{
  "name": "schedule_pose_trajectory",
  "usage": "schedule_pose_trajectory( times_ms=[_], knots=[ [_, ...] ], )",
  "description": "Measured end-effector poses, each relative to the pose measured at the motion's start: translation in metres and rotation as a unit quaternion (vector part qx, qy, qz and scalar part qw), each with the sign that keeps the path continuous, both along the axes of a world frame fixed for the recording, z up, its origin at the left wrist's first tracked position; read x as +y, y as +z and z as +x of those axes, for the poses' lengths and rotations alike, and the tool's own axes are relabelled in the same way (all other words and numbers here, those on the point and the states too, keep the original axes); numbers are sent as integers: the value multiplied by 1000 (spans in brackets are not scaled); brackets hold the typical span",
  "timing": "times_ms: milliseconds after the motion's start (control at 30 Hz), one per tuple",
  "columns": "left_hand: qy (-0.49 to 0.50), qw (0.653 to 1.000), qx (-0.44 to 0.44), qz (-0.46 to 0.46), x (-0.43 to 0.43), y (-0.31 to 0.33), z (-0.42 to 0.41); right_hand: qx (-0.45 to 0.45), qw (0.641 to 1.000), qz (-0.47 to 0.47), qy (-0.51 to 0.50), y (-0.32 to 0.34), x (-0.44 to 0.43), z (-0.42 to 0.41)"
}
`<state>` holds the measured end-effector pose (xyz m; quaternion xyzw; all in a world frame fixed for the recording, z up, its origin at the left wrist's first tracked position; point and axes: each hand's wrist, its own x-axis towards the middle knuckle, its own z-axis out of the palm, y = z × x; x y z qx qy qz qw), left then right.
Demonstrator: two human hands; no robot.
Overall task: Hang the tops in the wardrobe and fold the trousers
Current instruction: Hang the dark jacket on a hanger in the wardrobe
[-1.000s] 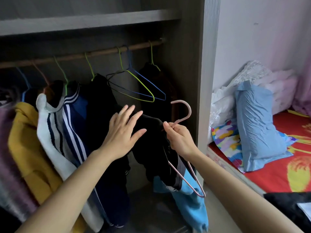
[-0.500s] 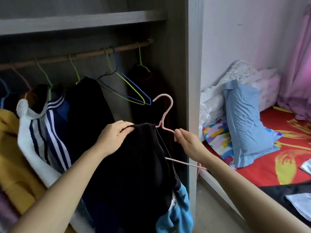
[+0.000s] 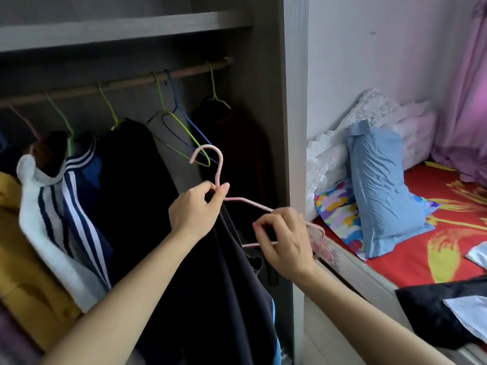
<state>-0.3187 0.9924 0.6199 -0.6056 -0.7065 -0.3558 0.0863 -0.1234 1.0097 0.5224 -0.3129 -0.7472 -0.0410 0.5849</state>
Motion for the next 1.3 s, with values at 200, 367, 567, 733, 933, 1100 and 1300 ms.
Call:
schedule_pose_trajectory(
  times_ms=[200,367,567,733,933,1100,1300],
  knots=[
    [-11,994,9,108,-5,17,5,-176,954,-212,120,-25,-9,-12],
    [-15,988,-20,155,-10,24,-1,15,926,-322,195,-20,2,-21],
    [-19,981,-29,191,-11,28,-5,-233,865,-381,227,-21,18,-19],
    [9,981,-21,192,-10,26,-23,-328,829,-418,172,-35,24,-8],
    [69,971,92,209,-9,8,-67,-332,894,-299,17,-33,52,37],
    [44,955,213,201,-8,-15,-94,-314,927,-205,0,-13,64,62],
    [-40,958,221,181,-3,-24,-75,-245,949,-189,57,32,57,35]
  ],
)
